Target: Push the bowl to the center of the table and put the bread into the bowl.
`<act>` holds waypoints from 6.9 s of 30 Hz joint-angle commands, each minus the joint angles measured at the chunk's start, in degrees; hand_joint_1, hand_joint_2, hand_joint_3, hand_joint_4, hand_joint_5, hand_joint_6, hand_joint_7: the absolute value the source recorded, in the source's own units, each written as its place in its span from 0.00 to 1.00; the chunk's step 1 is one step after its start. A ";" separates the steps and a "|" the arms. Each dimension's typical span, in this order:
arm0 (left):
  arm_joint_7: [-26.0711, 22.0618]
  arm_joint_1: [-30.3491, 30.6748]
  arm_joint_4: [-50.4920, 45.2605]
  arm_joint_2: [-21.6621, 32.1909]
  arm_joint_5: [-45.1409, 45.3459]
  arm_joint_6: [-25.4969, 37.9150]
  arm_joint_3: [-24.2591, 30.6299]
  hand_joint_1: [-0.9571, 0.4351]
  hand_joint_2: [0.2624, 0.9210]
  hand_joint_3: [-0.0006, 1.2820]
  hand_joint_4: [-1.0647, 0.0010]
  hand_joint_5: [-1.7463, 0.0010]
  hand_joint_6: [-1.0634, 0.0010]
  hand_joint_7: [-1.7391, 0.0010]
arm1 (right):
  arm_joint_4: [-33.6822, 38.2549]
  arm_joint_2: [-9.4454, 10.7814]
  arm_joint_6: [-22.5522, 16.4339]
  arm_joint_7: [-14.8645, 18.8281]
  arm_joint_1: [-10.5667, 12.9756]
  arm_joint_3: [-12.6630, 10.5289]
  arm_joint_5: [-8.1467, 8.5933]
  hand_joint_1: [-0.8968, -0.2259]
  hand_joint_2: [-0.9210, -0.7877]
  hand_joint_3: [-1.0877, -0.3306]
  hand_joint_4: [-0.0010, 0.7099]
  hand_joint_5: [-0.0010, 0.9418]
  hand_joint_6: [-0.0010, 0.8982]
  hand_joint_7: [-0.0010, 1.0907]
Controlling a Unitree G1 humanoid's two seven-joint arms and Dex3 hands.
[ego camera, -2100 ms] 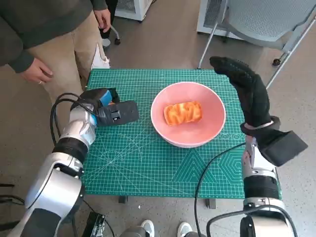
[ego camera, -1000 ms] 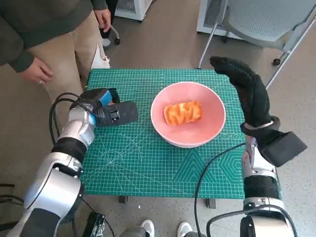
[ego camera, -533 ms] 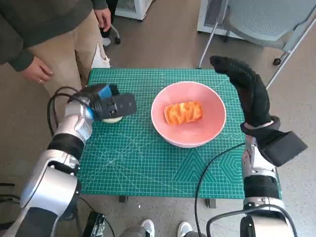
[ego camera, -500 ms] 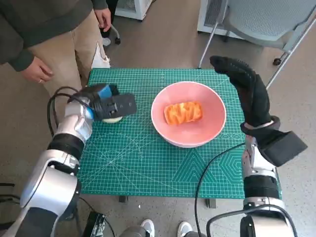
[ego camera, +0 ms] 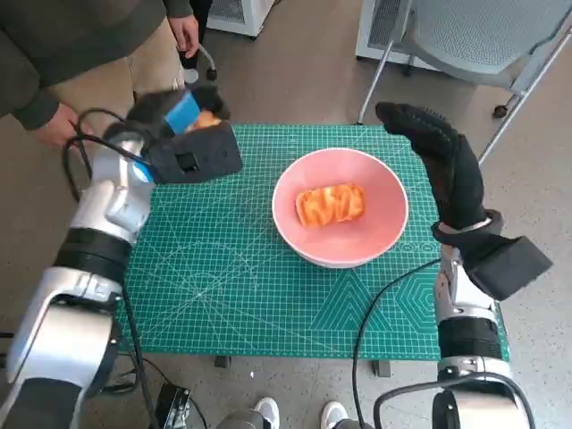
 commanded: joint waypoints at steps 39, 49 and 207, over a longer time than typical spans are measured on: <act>-6.66 0.49 -12.27 -11.26 0.57 0.57 -4.24 0.69 1.00 0.02 0.28 0.37 0.40 0.35 | 0.46 0.22 -0.49 -0.39 1.58 -0.12 0.00 0.28 0.00 0.37 0.28 0.00 0.00 0.48; -7.04 -0.49 -10.83 -14.11 0.48 -1.76 -5.05 0.69 1.00 0.02 0.29 0.36 0.40 0.35 | -2.12 -0.06 0.24 -1.78 3.01 0.02 -0.57 0.28 0.00 0.36 0.27 0.00 0.00 0.47; -26.44 23.26 -11.65 -20.07 -50.79 -37.35 27.93 0.20 1.00 0.12 1.00 1.00 0.91 1.00 | -3.08 0.40 -1.94 -6.17 -1.94 2.34 -3.09 0.26 0.00 0.36 0.27 0.00 0.00 0.47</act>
